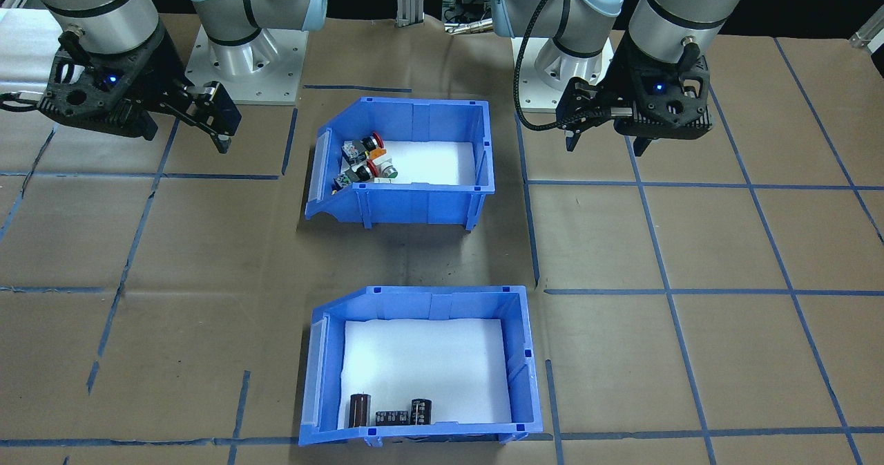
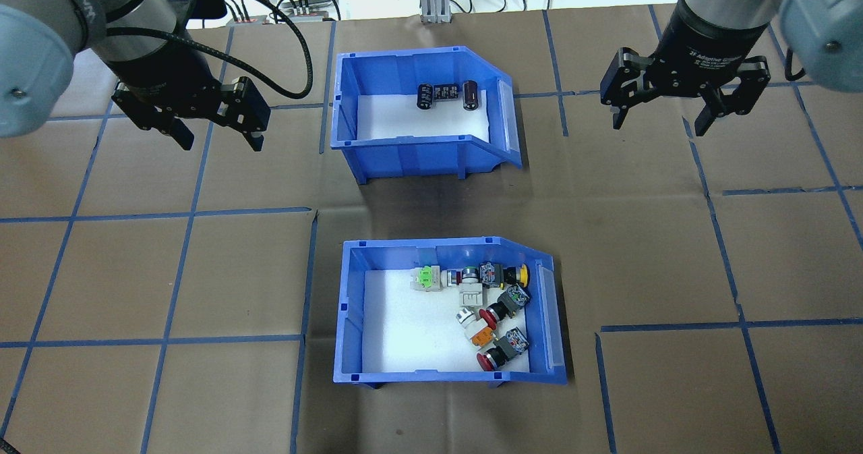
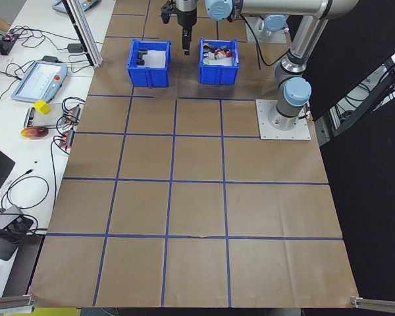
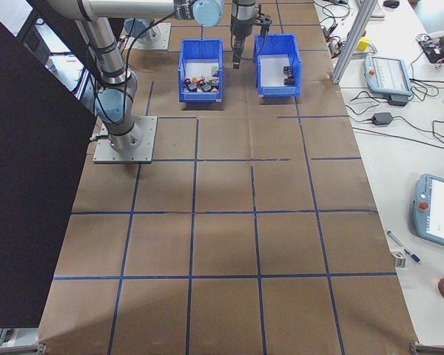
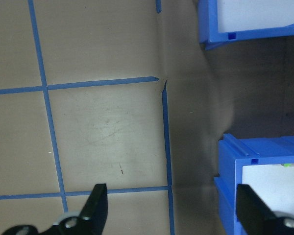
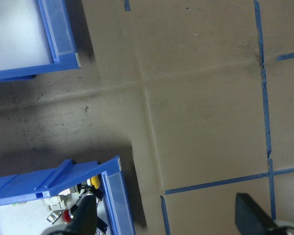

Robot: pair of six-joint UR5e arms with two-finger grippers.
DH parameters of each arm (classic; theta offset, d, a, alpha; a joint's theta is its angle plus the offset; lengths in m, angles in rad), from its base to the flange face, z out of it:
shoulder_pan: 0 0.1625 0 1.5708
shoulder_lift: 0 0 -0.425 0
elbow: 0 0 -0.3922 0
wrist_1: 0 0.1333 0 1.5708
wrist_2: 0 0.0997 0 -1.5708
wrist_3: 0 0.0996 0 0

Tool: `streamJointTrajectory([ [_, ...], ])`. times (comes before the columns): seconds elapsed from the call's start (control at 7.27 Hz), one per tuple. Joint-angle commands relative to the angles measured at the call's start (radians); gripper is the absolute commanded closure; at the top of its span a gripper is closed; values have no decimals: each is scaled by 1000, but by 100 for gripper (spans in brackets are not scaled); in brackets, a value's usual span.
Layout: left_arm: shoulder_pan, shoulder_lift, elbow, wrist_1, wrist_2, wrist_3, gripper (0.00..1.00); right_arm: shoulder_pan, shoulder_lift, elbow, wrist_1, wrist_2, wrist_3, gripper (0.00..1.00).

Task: Place button box in front

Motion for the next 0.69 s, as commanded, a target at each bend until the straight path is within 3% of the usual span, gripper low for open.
streamJointTrajectory([
  [0.0, -1, 1, -4, 0, 2, 3, 8, 0, 0, 2, 2, -12, 0, 0],
  [0.55, -1, 16, -11, 23, -1, 5, 5, 0, 8, 0, 2, -5, -14, 0],
])
